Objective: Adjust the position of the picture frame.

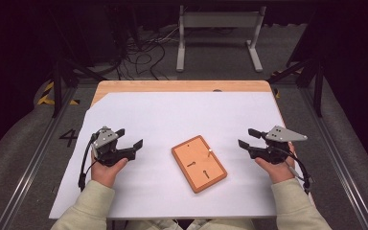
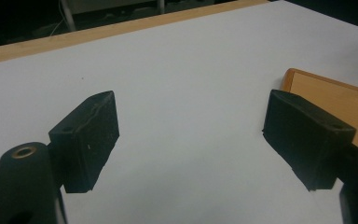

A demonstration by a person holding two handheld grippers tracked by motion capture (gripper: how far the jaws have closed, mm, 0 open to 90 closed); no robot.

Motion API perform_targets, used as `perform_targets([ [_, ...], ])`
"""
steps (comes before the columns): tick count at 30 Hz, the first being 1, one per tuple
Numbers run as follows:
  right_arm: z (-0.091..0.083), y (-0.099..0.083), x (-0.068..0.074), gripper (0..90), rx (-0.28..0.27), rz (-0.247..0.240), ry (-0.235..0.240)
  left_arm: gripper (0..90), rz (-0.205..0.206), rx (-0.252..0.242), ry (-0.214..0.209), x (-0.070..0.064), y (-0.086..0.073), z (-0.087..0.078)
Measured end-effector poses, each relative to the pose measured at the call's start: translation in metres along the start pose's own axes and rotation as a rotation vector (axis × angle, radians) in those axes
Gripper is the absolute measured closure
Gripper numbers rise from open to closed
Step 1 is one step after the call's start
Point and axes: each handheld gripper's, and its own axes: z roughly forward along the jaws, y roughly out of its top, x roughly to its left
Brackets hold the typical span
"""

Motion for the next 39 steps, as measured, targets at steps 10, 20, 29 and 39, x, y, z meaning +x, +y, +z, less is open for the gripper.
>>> perform_targets([
  [10,-0.003,0.000,-0.002,43.0,-0.006,0.008,-0.015,19.1,0.023,0.011,-0.013,-0.006,0.001,0.001],
  [20,-0.004,0.003,0.002,42.6,0.026,0.038,0.016,20.3,0.024,0.013,-0.014,-0.006,0.001,0.001],
  [29,-0.005,0.013,0.020,78.3,0.085,-0.010,0.063,21.2,0.028,0.011,-0.021,-0.008,0.002,0.004],
  [39,-0.001,0.018,0.035,90.0,0.196,-0.037,0.128,21.7,0.032,0.022,-0.032,-0.009,0.002,0.006],
])
